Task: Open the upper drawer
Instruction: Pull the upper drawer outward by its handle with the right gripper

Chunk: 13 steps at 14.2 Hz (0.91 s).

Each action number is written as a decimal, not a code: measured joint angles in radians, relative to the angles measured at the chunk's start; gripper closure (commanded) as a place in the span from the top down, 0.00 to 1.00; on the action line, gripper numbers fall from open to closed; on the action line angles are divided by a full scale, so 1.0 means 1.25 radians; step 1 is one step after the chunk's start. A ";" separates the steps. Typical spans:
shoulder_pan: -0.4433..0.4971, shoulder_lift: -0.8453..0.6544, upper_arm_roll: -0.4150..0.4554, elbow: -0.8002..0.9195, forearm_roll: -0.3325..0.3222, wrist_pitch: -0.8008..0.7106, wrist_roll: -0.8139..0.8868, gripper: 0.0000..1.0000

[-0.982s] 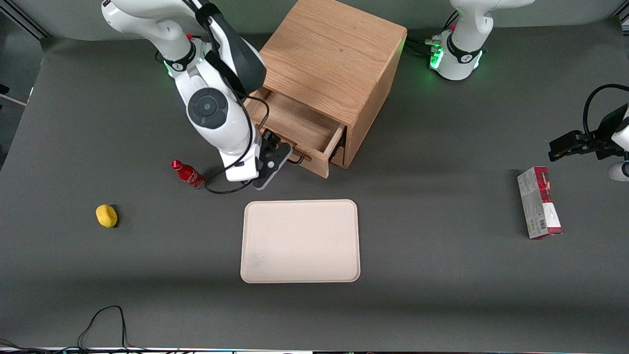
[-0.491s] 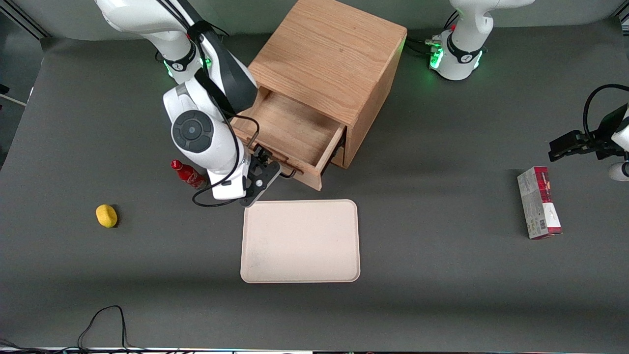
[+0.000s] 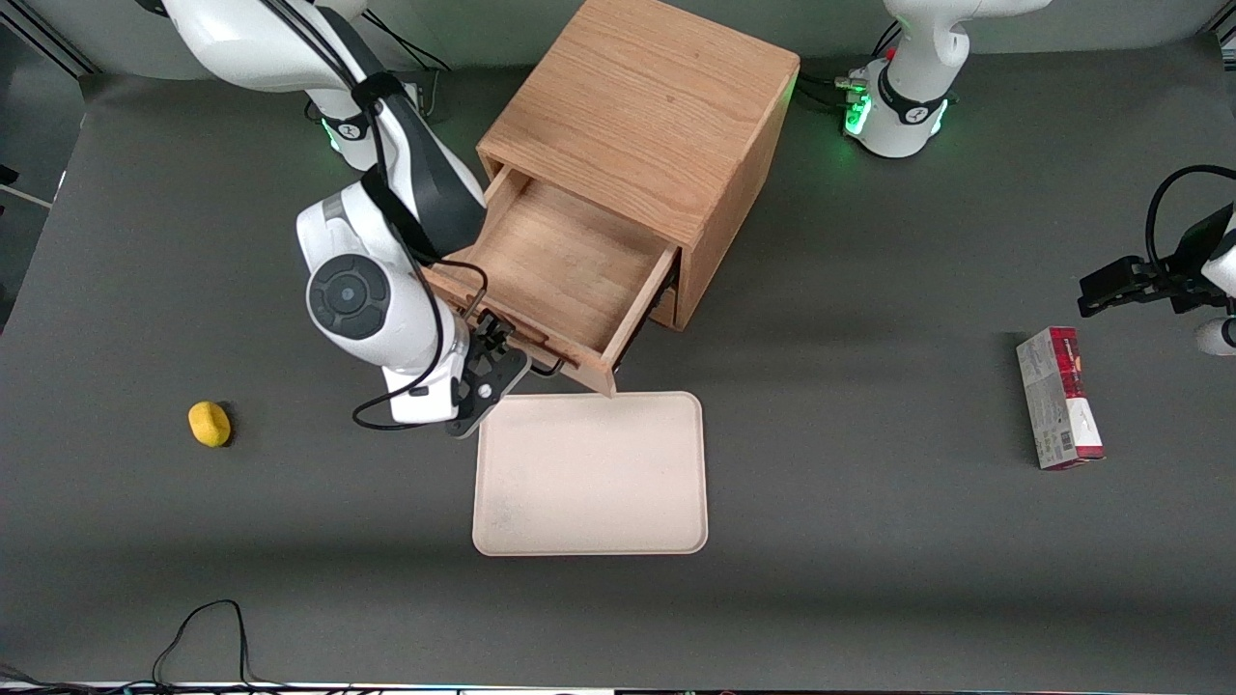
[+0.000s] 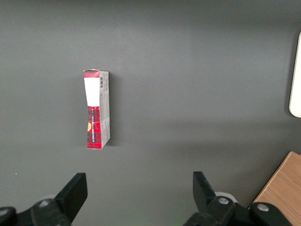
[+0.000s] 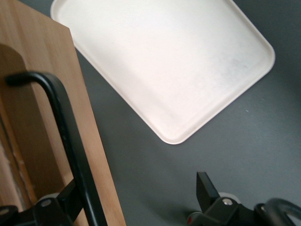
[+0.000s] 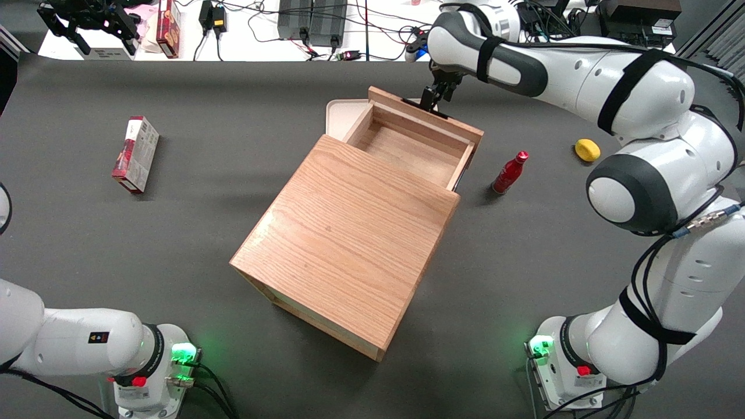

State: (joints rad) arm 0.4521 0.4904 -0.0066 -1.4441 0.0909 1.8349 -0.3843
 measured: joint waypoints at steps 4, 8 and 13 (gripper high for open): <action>-0.026 0.024 0.000 0.028 -0.008 -0.009 -0.005 1.00; -0.031 0.034 0.000 0.036 -0.017 -0.010 -0.005 1.00; -0.030 0.034 0.001 0.055 -0.017 -0.020 -0.005 1.00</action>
State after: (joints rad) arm 0.4140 0.5329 -0.0052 -1.3755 0.0696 1.8100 -0.3900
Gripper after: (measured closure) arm 0.000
